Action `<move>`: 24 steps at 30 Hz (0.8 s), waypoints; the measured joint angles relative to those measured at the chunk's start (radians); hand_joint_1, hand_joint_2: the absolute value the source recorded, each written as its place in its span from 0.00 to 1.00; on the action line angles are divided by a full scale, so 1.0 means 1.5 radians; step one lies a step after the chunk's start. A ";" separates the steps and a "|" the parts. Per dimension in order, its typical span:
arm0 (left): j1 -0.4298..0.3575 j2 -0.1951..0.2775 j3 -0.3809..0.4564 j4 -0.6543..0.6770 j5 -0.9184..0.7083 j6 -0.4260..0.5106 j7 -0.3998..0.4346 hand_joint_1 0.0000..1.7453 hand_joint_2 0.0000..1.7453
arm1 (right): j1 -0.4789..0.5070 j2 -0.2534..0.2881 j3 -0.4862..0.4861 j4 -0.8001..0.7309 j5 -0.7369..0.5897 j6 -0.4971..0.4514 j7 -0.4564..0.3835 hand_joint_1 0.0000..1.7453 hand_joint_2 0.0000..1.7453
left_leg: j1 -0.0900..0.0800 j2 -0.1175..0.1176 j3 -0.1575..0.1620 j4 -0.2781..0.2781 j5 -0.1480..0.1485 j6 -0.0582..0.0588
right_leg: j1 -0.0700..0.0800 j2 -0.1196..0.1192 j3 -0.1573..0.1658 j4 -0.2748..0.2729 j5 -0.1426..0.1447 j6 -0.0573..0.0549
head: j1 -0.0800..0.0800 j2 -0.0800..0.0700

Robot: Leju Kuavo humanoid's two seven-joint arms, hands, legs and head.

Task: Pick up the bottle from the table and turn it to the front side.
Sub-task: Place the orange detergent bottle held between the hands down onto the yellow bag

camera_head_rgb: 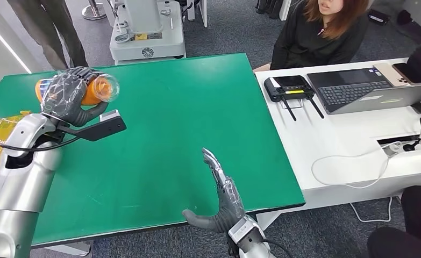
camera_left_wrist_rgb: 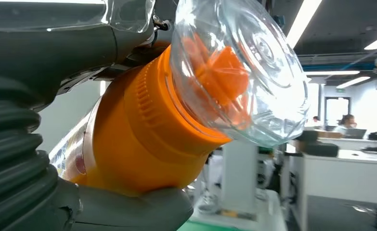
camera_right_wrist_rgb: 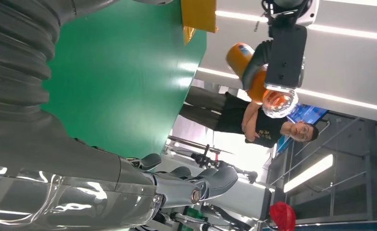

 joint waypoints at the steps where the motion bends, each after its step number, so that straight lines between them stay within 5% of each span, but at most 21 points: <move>1: -0.005 0.006 0.000 0.000 -0.013 0.001 0.005 1.00 1.00 | 0.001 0.000 0.001 0.000 -0.001 -0.001 0.000 0.00 1.00 | 0.000 0.000 0.000 0.000 0.000 0.000 | 0.000 0.000 0.000 0.000 0.000 0.000 | 0.000 0.000; 11: -0.048 0.058 0.000 0.002 -0.164 -0.024 0.066 1.00 1.00 | 0.007 -0.004 0.007 0.000 -0.015 -0.008 0.000 0.00 1.00 | 0.000 0.000 0.000 0.000 0.000 0.000 | 0.000 0.000 0.000 0.000 0.000 0.000 | 0.000 0.000; 24: -0.082 0.100 -0.037 0.058 -0.215 -0.055 0.073 1.00 1.00 | 0.015 -0.011 0.006 -0.015 -0.033 -0.012 0.000 0.00 1.00 | 0.000 0.002 0.000 0.000 0.000 0.000 | 0.000 0.001 0.000 0.000 0.000 0.000 | 0.000 0.000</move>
